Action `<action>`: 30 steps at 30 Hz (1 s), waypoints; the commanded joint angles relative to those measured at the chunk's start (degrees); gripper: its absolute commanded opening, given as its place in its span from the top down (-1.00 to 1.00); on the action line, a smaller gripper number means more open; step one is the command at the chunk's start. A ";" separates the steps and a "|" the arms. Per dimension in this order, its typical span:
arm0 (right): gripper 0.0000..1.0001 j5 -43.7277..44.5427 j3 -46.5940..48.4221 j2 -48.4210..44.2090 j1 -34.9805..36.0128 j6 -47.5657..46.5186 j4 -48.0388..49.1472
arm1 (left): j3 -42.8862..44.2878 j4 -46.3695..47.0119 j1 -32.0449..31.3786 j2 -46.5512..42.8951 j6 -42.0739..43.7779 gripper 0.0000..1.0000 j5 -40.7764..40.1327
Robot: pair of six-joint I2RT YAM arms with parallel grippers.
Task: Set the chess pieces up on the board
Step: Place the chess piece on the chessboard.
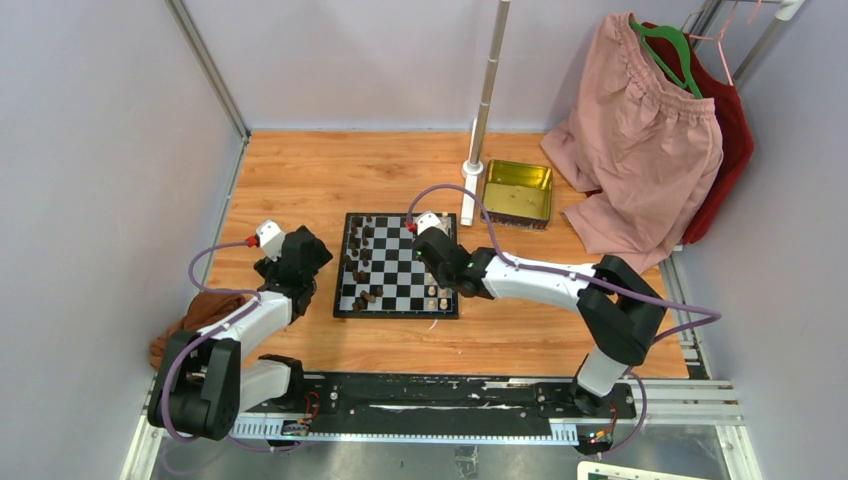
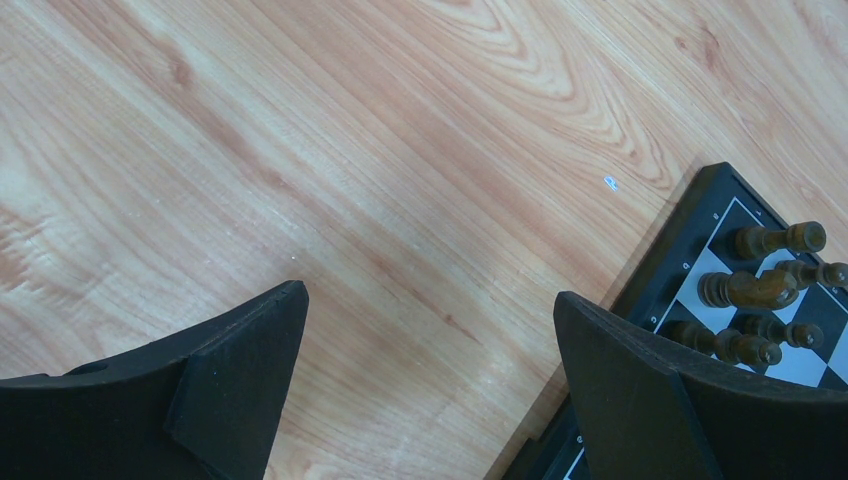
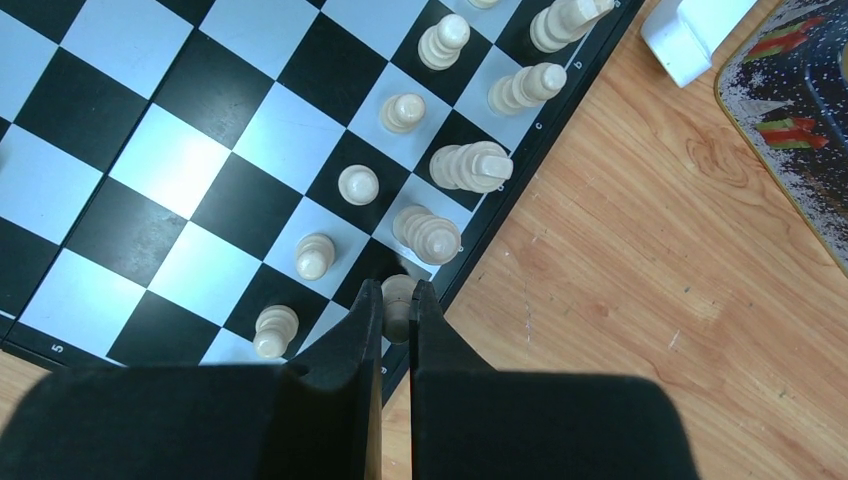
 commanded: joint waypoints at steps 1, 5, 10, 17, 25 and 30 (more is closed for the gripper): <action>1.00 -0.54 0.13 1.33 0.97 0.71 0.87 | -0.36 1.69 -0.38 -0.39 0.40 -1.00 -1.38; 1.00 -0.88 0.61 2.10 1.04 0.70 0.76 | -0.36 1.71 -0.35 -0.44 0.40 -1.00 -1.37; 1.00 -1.23 0.98 2.56 0.99 0.75 0.85 | -0.28 1.73 -0.37 -0.32 0.40 -1.00 -1.37; 1.00 -1.49 1.25 2.89 0.97 0.83 0.78 | -0.19 1.72 -0.35 -0.19 0.49 -1.00 -1.29; 1.00 -1.41 0.99 2.95 0.94 1.07 0.59 | -0.10 1.69 -0.35 -0.08 0.55 -1.00 -1.11; 0.96 -1.29 0.86 3.21 0.97 1.58 -0.03 | -0.08 1.69 -0.35 -0.05 0.58 -1.00 -1.15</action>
